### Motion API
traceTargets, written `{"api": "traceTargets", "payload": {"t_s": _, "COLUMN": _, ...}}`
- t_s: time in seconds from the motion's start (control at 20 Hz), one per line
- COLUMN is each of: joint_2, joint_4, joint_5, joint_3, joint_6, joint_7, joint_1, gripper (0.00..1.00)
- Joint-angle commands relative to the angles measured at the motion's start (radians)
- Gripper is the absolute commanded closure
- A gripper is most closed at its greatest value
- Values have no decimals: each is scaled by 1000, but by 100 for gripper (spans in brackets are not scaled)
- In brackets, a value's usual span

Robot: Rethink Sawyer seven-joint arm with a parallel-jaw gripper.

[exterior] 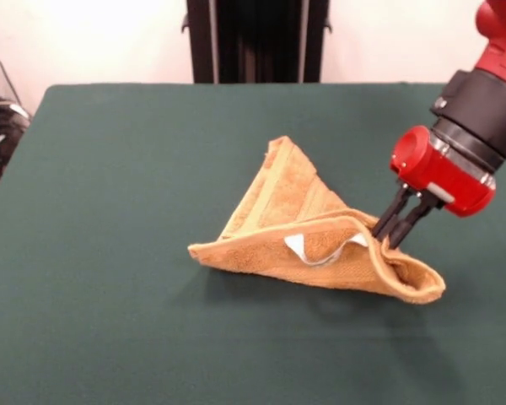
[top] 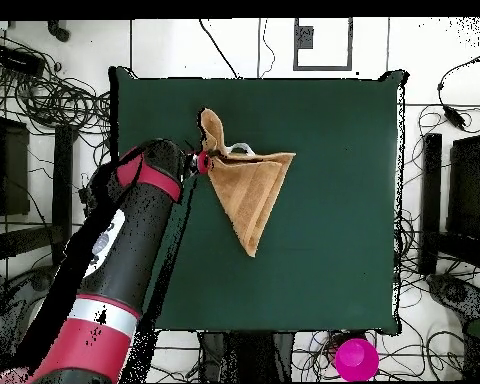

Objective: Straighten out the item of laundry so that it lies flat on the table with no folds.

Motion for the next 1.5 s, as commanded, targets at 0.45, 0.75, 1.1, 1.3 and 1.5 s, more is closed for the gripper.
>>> {"api": "traceTargets", "payload": {"t_s": 0.45, "joint_2": 56, "joint_4": -19, "joint_5": 127, "joint_3": 0, "joint_6": 210, "joint_7": 333, "joint_1": 80, "gripper": 100}}
{"api": "traceTargets", "payload": {"t_s": 0.75, "joint_2": 24, "joint_4": 12, "joint_5": 122, "joint_3": 7, "joint_6": 211, "joint_7": 318, "joint_1": 121, "gripper": 100}}
{"api": "traceTargets", "payload": {"t_s": 1.1, "joint_2": 86, "joint_4": -72, "joint_5": 132, "joint_3": -44, "joint_6": 292, "joint_7": 352, "joint_1": 141, "gripper": 100}}
{"api": "traceTargets", "payload": {"t_s": 1.3, "joint_2": 120, "joint_4": -103, "joint_5": 141, "joint_3": -68, "joint_6": 316, "joint_7": 377, "joint_1": 152, "gripper": 100}}
{"api": "traceTargets", "payload": {"t_s": 1.5, "joint_2": 140, "joint_4": -131, "joint_5": 151, "joint_3": -88, "joint_6": 346, "joint_7": 386, "joint_1": 156, "gripper": 100}}
